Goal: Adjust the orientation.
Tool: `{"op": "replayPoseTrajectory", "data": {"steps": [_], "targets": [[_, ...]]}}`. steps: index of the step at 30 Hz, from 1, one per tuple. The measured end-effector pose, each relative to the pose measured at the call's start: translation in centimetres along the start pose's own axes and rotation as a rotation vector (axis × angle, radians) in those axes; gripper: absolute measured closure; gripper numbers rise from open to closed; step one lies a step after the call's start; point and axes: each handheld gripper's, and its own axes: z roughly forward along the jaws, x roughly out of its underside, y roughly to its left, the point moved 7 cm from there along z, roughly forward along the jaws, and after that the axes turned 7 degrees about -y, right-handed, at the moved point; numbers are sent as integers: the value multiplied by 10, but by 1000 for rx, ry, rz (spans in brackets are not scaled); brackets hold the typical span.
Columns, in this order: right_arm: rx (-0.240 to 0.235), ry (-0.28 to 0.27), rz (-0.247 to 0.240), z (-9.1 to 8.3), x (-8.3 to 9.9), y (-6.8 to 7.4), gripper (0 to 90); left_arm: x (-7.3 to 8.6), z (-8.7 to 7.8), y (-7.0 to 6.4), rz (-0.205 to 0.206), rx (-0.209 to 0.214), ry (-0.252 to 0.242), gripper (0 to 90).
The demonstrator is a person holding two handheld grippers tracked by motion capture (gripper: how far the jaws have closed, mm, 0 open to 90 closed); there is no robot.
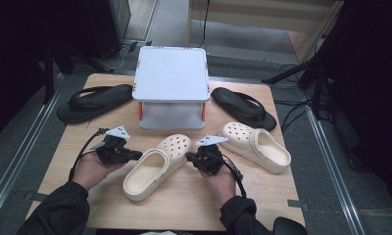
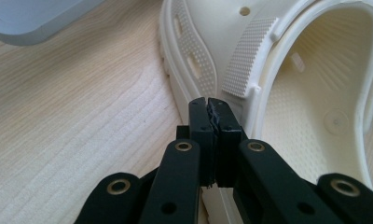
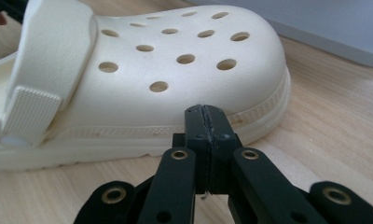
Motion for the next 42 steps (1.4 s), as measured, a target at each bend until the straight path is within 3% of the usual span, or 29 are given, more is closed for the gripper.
{"op": "replayPoseTrajectory", "data": {"steps": [11,18,24,33,35,37,38,39,42], "targets": [[24,-2,-15,22,-17,-3,900,0,-3,-6,-36,-47,-33,896],[-14,-7,-3,34,-25,-4,900,1,-1,-11,-34,-68,-32,898],[3,-12,-33,42,-30,-3,900,-1,2,-18,-51,-58,-44,898],[5,-5,-31,47,-35,-4,900,-6,6,-17,-58,-69,-59,888],[-1,-4,-32,47,-35,-5,885,-5,4,-15,-70,-62,-63,804],[-4,-7,-36,45,-36,-7,840,-4,1,-12,-87,-66,-66,776],[-14,-17,-54,41,-38,-7,808,-4,-2,-10,-88,-72,-66,680],[-14,-17,-54,41,-38,-7,808,-3,-4,-9,-91,-76,-67,680],[-46,-22,-54,35,-40,-6,736,-2,-9,-6,-118,-81,-67,509]]}}
